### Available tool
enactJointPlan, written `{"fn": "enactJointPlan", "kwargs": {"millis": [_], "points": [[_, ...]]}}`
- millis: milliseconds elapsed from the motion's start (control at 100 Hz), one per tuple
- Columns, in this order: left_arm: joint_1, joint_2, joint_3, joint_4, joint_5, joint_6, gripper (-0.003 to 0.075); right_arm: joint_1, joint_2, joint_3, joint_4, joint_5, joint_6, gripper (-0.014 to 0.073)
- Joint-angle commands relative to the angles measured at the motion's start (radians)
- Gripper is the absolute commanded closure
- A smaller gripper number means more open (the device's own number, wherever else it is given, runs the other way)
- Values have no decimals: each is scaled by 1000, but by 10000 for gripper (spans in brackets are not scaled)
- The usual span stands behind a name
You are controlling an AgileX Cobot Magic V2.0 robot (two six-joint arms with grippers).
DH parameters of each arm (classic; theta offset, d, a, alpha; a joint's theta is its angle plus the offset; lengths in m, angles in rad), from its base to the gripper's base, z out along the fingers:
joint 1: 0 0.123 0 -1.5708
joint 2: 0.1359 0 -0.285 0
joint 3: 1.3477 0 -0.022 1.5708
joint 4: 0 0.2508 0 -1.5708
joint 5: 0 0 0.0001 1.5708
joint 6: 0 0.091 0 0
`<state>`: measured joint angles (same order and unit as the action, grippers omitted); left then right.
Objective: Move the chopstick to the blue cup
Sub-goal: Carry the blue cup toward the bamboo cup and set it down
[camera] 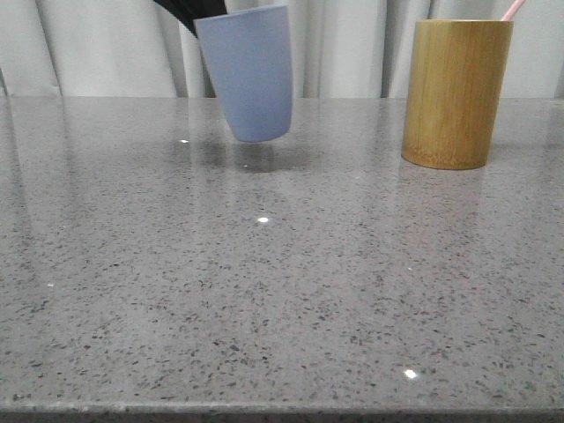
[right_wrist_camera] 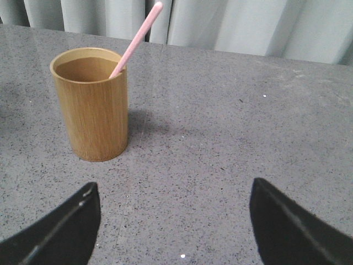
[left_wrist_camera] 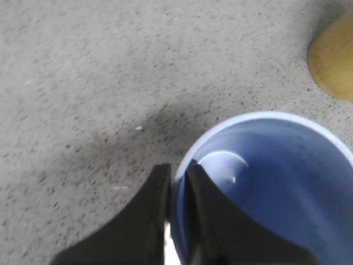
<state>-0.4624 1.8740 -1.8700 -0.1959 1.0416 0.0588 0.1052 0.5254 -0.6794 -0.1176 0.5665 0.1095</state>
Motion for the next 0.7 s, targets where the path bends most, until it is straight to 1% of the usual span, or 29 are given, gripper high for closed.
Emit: {"fn": "enactJointPlan", "kwargs": {"millis": [0, 100, 260, 580, 630, 690], "points": [[-29, -28, -55, 22, -35, 0, 739, -6, 10, -37, -9, -81, 2, 32], [-49, -5, -60, 49, -31, 0, 739, -6, 10, -37, -9, -81, 2, 32], [-64, 16, -60, 52, -21, 0, 739, -6, 10, -37, -9, -81, 2, 32], [-65, 16, -60, 52, -13, 0, 735, -6, 10, -37, -9, -81, 2, 32], [-65, 16, -60, 50, -11, 0, 718, -6, 10, -37, -9, -81, 2, 32], [-65, 16, -60, 50, -11, 1, 660, -6, 10, -37, -9, -81, 2, 32]]}}
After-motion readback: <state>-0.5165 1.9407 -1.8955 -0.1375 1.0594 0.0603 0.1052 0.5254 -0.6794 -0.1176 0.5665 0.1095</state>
